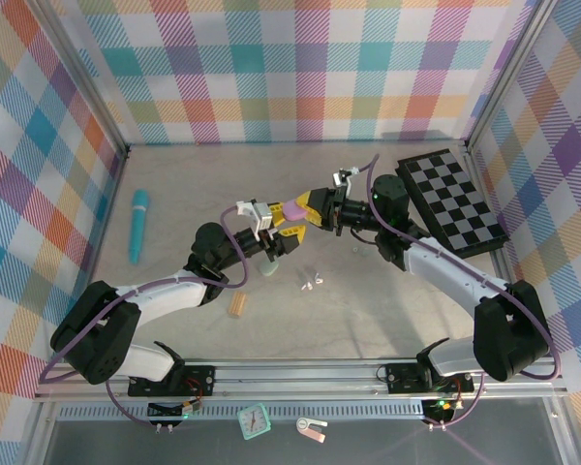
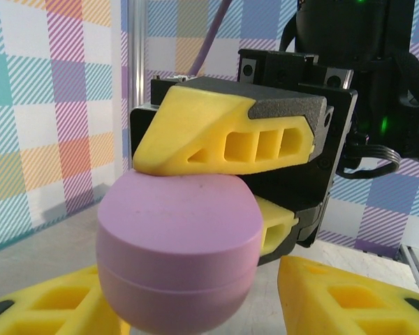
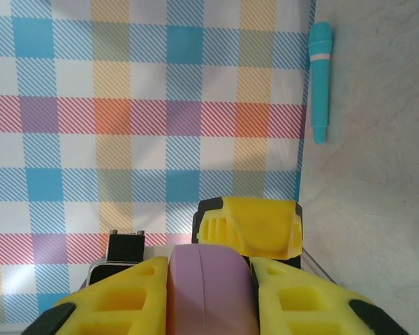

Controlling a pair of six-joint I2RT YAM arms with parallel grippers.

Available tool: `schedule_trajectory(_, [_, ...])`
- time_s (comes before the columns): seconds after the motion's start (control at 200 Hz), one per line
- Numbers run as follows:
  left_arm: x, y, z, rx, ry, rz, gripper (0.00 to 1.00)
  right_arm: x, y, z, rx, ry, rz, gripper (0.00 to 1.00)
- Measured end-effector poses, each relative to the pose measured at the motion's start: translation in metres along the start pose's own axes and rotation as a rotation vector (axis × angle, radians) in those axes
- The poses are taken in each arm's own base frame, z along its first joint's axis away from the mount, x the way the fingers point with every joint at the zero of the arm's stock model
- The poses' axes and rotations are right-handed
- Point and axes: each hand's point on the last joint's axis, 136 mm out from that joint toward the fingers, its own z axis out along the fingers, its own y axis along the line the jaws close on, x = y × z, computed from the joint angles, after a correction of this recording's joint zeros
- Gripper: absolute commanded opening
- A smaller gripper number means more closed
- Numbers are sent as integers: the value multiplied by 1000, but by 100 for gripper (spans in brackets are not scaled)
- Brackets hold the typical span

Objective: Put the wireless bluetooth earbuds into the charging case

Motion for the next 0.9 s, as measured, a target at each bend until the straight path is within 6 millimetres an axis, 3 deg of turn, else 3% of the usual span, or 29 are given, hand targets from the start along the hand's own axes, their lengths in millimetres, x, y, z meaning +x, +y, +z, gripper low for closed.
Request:
schedule_trajectory(0.245, [6, -3, -6, -6, 39, 7, 83, -18, -18, -12, 62, -52, 2, 23])
schedule_trajectory(0.415, [11, -8, -19, -12, 62, 14, 100, -51, -46, -29, 130, -132, 6, 23])
schedule_trajectory(0.735, [39, -10, -33, -38, 172, -14, 100, -99, -161, -39, 315, -169, 162, 25])
schedule_trajectory(0.9, [46, -9, -37, -48, 204, -14, 100, -121, -197, -34, 396, -170, 171, 26])
